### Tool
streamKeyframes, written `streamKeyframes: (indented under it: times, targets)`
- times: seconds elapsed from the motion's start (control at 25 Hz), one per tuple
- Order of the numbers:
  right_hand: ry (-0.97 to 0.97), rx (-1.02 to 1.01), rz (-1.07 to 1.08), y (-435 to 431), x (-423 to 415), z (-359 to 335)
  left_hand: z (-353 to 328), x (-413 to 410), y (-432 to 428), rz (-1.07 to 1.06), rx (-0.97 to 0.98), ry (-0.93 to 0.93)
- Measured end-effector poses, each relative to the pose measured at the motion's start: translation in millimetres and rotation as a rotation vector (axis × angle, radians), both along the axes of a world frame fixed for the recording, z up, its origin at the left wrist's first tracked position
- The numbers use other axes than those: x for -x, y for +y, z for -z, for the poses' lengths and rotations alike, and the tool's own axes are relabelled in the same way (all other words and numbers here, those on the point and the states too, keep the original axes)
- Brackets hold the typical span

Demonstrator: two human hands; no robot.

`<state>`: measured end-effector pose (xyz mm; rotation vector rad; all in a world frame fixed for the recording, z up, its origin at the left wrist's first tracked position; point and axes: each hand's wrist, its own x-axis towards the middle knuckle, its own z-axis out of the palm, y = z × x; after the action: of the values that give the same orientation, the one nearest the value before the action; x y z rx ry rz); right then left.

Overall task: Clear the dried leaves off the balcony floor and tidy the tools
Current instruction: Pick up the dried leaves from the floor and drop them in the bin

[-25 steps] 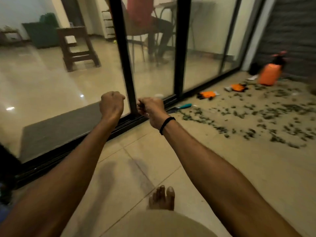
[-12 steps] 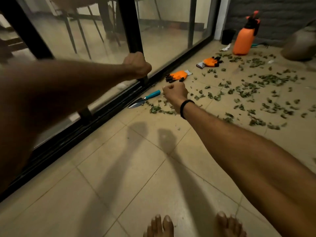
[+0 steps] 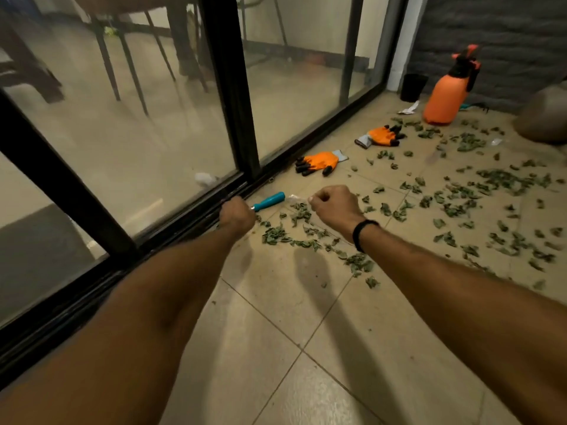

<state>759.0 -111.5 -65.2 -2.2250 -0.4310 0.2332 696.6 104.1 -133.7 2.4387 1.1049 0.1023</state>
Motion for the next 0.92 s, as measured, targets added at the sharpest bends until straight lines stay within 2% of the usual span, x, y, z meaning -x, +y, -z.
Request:
streamKeyframes:
  times: [0.24,0.36,0.52,0.64,0.76,0.92]
  targets:
    - [0.065,0.048,0.007,49,-40,9,45,-23,5,0.029,0.066,-0.092]
    - [0.068,0.120,0.066,74,-57,58,60,-42,5,-0.036,0.093,-0.109]
    - [0.093,0.105,0.281,81,-83,125,91,-64,-3,-0.166,0.116,-0.188]
    - [0.024,0.136,0.219,76,-107,153,113,-71,-3,-0.181,0.022,-0.222]
    - [0.013,0.154,0.070,75,-124,170,129,-70,-5,-0.147,-0.108,-0.268]
    - [-0.006,0.267,-0.076,93,-123,182,142,-64,-16,-0.114,-0.167,-0.298]
